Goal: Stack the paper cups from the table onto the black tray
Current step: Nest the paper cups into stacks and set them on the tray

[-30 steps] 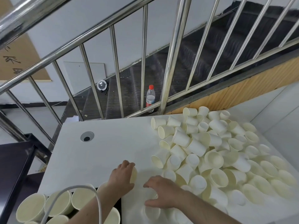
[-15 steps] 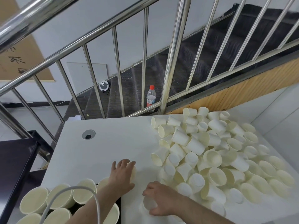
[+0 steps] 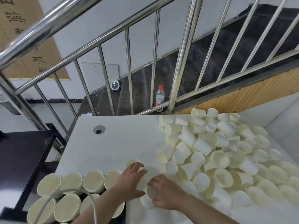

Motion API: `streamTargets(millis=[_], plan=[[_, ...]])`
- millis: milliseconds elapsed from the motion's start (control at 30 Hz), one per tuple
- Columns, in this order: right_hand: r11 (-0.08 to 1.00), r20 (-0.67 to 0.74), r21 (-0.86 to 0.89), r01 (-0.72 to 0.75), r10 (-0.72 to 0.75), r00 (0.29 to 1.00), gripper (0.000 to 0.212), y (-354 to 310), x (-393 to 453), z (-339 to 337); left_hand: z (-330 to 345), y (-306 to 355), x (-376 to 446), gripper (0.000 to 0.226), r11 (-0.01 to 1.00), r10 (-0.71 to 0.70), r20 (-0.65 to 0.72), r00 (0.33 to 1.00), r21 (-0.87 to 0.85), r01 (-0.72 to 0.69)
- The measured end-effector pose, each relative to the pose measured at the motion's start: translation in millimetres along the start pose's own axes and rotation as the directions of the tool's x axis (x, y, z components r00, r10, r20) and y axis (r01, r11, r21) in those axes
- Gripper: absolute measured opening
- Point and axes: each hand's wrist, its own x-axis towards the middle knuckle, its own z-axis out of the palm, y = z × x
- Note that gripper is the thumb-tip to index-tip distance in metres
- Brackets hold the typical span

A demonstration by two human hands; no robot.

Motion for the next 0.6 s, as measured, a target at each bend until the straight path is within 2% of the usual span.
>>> streamTargets(millis=[67, 167, 333, 400, 500, 600], plan=[[0.998, -0.029, 0.052, -0.035, 0.036, 0.999, 0.06, -0.1, -1.7, -1.1, -4.0, 5.2, -2.6, 0.077, 0.999, -0.029, 0.089, 0.996, -0.034, 0.032], [0.978, -0.074, 0.182, -0.102, 0.117, 0.99, 0.06, -0.4, -4.6, -2.6, -3.3, 7.3, -5.6, 0.077, 0.996, -0.04, 0.113, 0.993, -0.075, 0.049], [0.841, -0.109, 0.487, -0.235, 0.326, 0.939, 0.057, 2.9, -4.7, -1.6, 2.5, 7.5, -8.6, 0.083, 0.985, -0.091, 0.191, 0.977, -0.127, 0.117], [0.742, -0.127, 0.624, -0.245, 0.406, 0.905, 0.048, 3.9, -4.5, -2.2, 4.2, 7.4, -10.3, 0.087, 0.971, -0.121, 0.191, 0.974, -0.179, 0.156], [0.513, -0.097, 0.833, -0.209, 0.507, 0.857, 0.026, 2.6, -4.8, -10.5, 5.3, 8.3, -10.6, 0.09, 0.939, -0.16, 0.149, 0.976, -0.281, 0.197], [0.345, -0.013, 0.915, -0.21, 0.545, 0.839, 0.018, 1.4, -5.8, -19.9, 4.4, 9.3, -9.1, 0.084, 0.888, -0.187, 0.099, 0.977, -0.409, 0.212]])
